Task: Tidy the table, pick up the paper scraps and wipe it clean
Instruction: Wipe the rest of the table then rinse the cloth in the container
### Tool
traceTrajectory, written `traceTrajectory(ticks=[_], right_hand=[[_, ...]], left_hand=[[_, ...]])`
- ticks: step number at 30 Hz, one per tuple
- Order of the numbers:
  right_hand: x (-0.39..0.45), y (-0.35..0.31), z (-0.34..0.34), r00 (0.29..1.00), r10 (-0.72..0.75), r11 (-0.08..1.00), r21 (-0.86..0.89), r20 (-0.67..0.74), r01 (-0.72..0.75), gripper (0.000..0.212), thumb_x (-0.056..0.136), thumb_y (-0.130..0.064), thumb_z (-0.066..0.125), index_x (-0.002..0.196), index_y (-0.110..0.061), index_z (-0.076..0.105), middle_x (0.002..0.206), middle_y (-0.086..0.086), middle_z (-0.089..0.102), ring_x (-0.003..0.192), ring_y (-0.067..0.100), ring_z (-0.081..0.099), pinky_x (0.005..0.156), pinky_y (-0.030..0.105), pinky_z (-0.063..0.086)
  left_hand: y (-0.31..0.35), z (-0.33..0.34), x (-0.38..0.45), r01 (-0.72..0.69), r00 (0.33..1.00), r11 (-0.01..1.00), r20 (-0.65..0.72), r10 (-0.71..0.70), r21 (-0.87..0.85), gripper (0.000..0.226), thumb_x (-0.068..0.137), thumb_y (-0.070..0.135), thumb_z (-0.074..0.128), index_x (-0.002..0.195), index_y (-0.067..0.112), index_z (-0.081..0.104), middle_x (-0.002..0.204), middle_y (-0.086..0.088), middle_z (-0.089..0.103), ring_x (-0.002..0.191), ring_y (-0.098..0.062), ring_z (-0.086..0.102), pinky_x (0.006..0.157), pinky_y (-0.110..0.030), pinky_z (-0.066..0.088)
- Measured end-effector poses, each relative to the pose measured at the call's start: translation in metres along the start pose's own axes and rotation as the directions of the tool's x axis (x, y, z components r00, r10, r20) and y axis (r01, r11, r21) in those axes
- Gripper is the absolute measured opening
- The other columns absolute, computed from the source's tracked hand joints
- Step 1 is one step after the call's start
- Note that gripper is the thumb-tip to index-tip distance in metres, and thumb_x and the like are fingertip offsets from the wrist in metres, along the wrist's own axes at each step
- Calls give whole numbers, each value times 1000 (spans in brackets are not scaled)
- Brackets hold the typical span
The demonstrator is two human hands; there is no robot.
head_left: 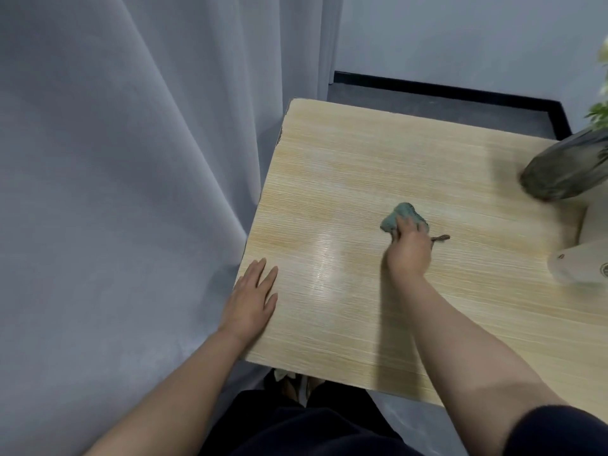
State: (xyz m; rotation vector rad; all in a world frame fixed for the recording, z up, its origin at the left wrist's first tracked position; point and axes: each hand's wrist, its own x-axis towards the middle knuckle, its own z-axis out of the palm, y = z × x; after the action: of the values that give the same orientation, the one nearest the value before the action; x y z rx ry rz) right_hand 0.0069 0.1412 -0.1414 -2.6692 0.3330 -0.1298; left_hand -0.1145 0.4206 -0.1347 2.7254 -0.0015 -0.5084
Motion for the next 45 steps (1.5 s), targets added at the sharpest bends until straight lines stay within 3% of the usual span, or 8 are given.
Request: traceTrajectory(ticks=[2, 11, 17, 22, 26, 33, 39, 45], right_hand=[[-5, -15, 15, 994, -46, 984, 168, -102, 63, 31, 88, -8, 45, 101, -17, 71, 100, -8, 62, 89, 11, 54, 57, 18, 25], [-87, -140, 63, 613, -641, 755, 234, 462, 613, 36, 97, -16, 43, 131, -17, 55, 140, 7, 49, 133, 28, 34, 111, 38, 21], [-48, -32, 14, 968, -197, 973, 148, 152, 175, 36, 90, -6, 52, 121, -21, 62, 134, 5, 51, 118, 17, 48, 100, 17, 29], [-49, -2, 5, 987, 163, 987, -7, 14, -163, 40, 94, -3, 45, 133, -11, 52, 141, 14, 46, 131, 32, 37, 108, 39, 31], [-69, -71, 35, 982, -34, 996, 87, 183, 18, 40, 93, -8, 46, 132, -14, 51, 141, 12, 44, 131, 29, 36, 108, 36, 27], [-122, -158, 70, 586, -637, 752, 235, 501, 616, 39, 96, -13, 44, 134, -18, 51, 142, 5, 46, 134, 26, 32, 112, 36, 19], [-77, -57, 30, 952, -231, 963, 186, 202, 194, 33, 90, -9, 51, 119, -22, 63, 131, 6, 53, 120, 24, 48, 96, 22, 32], [-78, -11, 8, 993, 117, 993, -2, 19, -117, 39, 95, -5, 45, 133, -7, 50, 140, 14, 47, 130, 31, 36, 107, 37, 28]], left_hand=[[0, 1, -4, 6, 1000, 1000, -1, -6, 7, 55, 100, 34, 36, 150, 25, 17, 159, 1, 4, 146, -15, 1, 117, -29, 9], [-12, 7, -30, -32, 999, 999, 36, 31, 20, 55, 99, 32, 39, 150, 22, 19, 159, -1, 5, 146, -17, 2, 117, -30, 11], [-12, 7, -35, -36, 999, 999, 40, 36, 16, 54, 101, 30, 34, 150, 21, 16, 159, 0, 1, 146, -16, -2, 117, -28, 4], [-12, 11, -41, -37, 999, 999, 11, 37, 3, 53, 101, 29, 34, 150, 20, 17, 159, -2, 4, 146, -17, 0, 117, -30, 4], [-14, 14, -47, -31, 999, 999, 6, 31, 7, 52, 101, 28, 34, 150, 21, 18, 159, -1, 4, 146, -16, 0, 119, -33, 10], [-13, 17, -53, -43, 999, 999, -11, 43, 13, 47, 98, 27, 41, 143, 15, 37, 156, -9, 16, 144, -25, 16, 114, -41, 27], [-16, 18, -54, -44, 999, 999, 0, 44, 0, 52, 101, 28, 34, 150, 21, 18, 159, -1, 4, 146, -16, 0, 119, -33, 10], [-14, 21, -56, -35, 999, 999, -4, 35, -16, 51, 102, 27, 32, 150, 20, 16, 159, -2, 2, 146, -16, -3, 120, -34, 6]])
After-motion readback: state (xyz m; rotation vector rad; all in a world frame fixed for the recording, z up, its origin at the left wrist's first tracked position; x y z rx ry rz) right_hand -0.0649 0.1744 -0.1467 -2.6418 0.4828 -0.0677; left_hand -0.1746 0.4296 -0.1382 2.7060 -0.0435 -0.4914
